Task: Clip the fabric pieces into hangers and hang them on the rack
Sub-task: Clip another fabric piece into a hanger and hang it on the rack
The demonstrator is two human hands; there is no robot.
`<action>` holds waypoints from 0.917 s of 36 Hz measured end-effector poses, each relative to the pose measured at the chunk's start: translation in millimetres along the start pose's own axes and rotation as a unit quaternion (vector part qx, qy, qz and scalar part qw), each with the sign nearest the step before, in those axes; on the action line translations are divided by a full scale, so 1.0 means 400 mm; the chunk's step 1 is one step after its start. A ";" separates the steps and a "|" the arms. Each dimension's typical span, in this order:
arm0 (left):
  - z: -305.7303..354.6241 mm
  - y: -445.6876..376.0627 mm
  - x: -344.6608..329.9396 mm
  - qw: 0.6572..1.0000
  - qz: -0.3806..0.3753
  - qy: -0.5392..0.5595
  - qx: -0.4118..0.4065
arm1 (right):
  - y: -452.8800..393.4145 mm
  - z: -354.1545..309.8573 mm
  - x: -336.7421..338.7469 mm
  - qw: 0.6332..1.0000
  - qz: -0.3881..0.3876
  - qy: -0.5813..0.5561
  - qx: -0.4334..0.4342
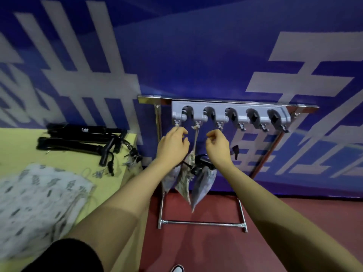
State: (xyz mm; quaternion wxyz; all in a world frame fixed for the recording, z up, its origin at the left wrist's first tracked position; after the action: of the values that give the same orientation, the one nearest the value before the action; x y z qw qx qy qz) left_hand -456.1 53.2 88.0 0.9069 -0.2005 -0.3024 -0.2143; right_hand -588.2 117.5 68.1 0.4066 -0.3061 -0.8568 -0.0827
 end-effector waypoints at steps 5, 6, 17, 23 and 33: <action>-0.058 0.099 0.114 0.998 0.043 0.003 0.041 | 0.075 -0.107 -0.089 0.997 -0.060 -0.030 0.038; -0.076 0.121 0.139 0.997 0.055 0.002 0.049 | 0.089 -0.133 -0.114 0.996 -0.071 -0.036 0.046; -0.333 0.304 0.368 0.975 0.129 0.026 0.179 | 0.208 -0.351 -0.392 0.979 -0.170 -0.016 0.115; -0.511 0.396 0.480 0.969 0.092 0.038 0.227 | 0.265 -0.448 -0.571 0.963 -0.218 0.038 0.154; -0.771 0.454 0.532 0.970 -0.017 0.023 0.241 | 0.346 -0.524 -0.839 0.893 -0.339 0.174 0.239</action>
State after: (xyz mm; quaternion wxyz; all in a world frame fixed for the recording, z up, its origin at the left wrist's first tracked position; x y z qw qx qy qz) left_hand -66.6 -5.5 -46.5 0.9315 0.0339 -0.3274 -0.1549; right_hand -209.0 -7.1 -59.9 0.5569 0.1286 -0.8183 -0.0605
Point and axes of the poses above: each hand's wrist, its own y-axis away from the middle knuckle, its own x-axis out of the back of the hand, z = x × y, the point moved 2 cm from there along -y, towards the middle knuckle, and after that the axes turned 14 degrees about y, right-handed, at the moved point
